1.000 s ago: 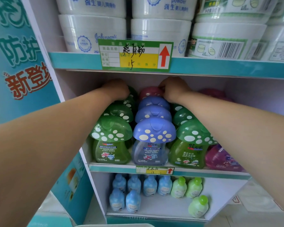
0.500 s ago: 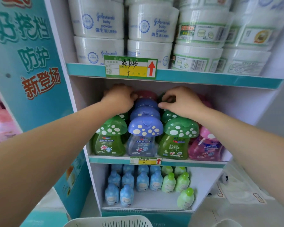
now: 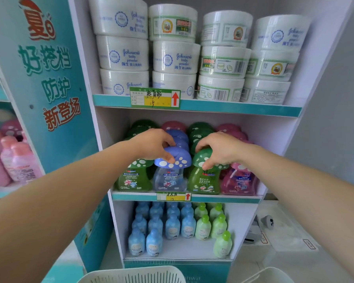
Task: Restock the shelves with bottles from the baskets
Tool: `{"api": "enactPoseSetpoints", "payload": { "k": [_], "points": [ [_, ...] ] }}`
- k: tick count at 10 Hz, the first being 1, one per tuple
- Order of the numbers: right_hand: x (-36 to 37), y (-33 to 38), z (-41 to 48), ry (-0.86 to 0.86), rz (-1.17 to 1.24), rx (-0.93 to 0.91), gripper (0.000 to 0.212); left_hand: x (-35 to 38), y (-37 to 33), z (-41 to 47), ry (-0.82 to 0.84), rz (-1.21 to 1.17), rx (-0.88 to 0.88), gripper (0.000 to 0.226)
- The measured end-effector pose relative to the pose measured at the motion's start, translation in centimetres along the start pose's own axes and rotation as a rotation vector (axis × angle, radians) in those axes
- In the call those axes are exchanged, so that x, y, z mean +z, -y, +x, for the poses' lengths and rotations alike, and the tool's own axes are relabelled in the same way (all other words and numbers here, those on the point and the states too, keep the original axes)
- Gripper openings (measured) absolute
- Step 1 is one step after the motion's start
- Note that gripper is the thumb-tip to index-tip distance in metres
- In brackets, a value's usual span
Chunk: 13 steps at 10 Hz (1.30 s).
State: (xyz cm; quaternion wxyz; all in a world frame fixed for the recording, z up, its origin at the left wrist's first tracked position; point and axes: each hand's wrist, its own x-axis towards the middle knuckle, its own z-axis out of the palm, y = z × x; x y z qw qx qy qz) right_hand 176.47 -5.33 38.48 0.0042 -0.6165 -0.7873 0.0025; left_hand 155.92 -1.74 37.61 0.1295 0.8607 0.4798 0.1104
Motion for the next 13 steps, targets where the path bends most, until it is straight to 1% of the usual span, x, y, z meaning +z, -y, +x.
{"api": "enactPoseSetpoints", "payload": {
  "k": [1, 4, 6, 7, 8, 9, 10, 11, 12, 13],
  "points": [
    [-0.1, 0.1, -0.1, 0.005, -0.001, -0.001, 0.064, 0.0, -0.3, 0.1, 0.001, 0.036, 0.006, 0.052],
    [0.0, 0.0, 0.0, 0.021, 0.006, -0.007, 0.066, 0.2, -0.4, -0.3, -0.014, 0.042, -0.003, 0.054],
    [0.2, 0.3, -0.2, 0.006, 0.026, 0.019, 0.071, 0.4, -0.8, -0.5, -0.030, 0.130, 0.005, 0.055],
    [0.3, 0.1, -0.7, -0.032, 0.078, 0.047, 0.073, 0.4, -1.0, -0.9, -0.045, 0.184, 0.008, 0.056],
    [0.0, -0.3, -1.5, -0.099, 0.056, 0.069, 0.065, 0.3, -1.2, -1.2, -0.075, 0.231, 0.014, 0.052],
    [-0.2, -0.6, -2.4, -0.116, 0.019, 0.094, 0.063, -0.1, -1.8, -1.7, -0.078, 0.251, -0.001, 0.049],
    [0.1, -0.8, -3.5, -0.100, 0.032, 0.121, 0.065, -0.2, -2.7, -2.6, -0.088, 0.287, 0.006, 0.042],
    [0.3, -0.8, -4.6, -0.071, 0.039, 0.152, 0.068, -0.3, -3.3, -3.6, -0.085, 0.275, -0.013, 0.044],
    [0.6, -0.3, -5.6, -0.072, 0.026, 0.159, 0.067, -0.3, -4.0, -4.7, -0.096, 0.306, -0.017, 0.038],
    [0.8, 0.6, -6.9, -0.070, 0.021, 0.169, 0.063, -0.2, -4.7, -5.7, -0.089, 0.331, -0.033, 0.037]
  ]
}}
